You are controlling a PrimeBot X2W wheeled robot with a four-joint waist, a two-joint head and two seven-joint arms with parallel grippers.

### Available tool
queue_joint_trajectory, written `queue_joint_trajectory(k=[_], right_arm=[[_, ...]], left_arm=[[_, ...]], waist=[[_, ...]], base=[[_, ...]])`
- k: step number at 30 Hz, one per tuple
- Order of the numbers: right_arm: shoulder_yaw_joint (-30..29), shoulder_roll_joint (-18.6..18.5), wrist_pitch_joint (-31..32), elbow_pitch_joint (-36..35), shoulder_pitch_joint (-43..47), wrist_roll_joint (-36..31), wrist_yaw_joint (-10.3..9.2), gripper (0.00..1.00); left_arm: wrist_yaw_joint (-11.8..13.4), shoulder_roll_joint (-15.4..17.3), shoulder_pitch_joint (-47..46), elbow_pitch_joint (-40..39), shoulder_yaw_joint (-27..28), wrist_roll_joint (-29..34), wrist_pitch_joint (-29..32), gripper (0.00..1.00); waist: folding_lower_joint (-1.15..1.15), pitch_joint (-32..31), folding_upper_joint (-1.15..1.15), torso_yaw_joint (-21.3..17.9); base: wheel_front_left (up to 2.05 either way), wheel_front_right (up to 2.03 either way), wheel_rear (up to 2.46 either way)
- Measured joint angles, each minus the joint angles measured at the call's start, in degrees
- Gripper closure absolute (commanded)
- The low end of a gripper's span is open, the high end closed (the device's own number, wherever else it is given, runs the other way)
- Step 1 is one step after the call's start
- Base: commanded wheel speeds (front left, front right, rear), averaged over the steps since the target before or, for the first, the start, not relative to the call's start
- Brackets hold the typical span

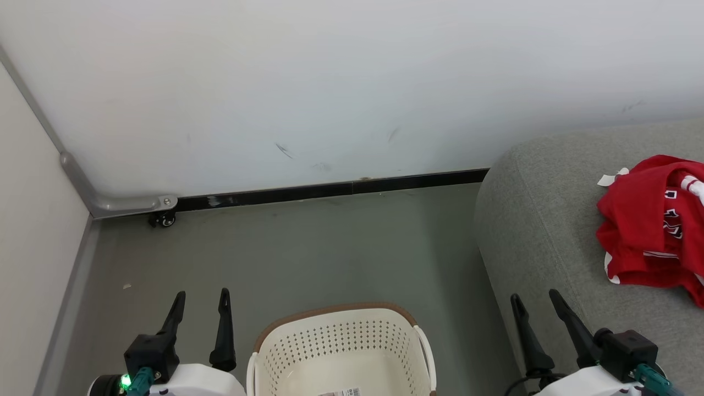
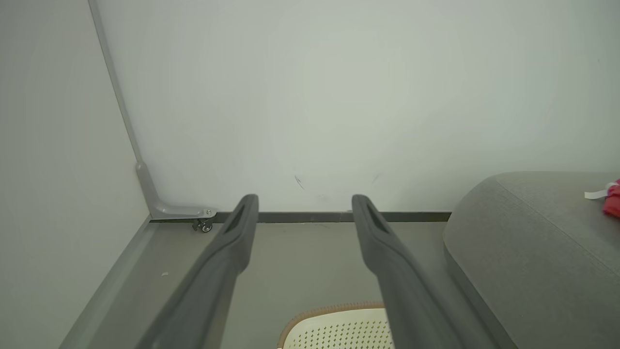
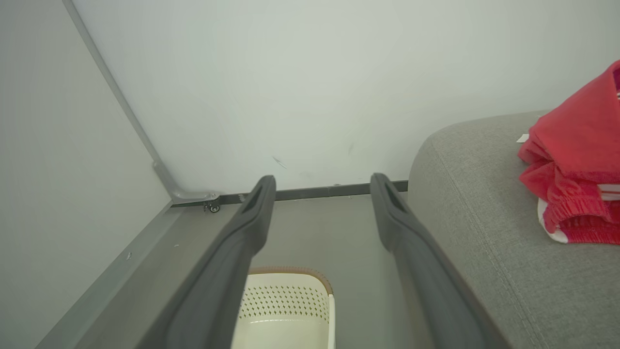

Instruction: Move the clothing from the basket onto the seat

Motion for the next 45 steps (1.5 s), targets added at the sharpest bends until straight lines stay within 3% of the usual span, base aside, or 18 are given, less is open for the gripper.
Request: queue_joint_trajectory(k=[29,45], right_arm=[[-2.1,0.9,3.3,-5.9,2.4,-2.4,0.00,0.00],[-2.9,1.2,4.8,-8.5,2.6,-2.7,0.00,0.00]], left_arm=[[2.4,0.3,0.0,1.6,0.7,2.4,0.0,0.00],[2.5,0.3,0.0,2.5,0.7,3.0,0.0,0.00]], waist=[[0.00,0.8,0.00,0.8],[0.00,1.8,0.00,1.1]], base=[[0.00,0.00,0.00],[0.00,0.00,0.00]])
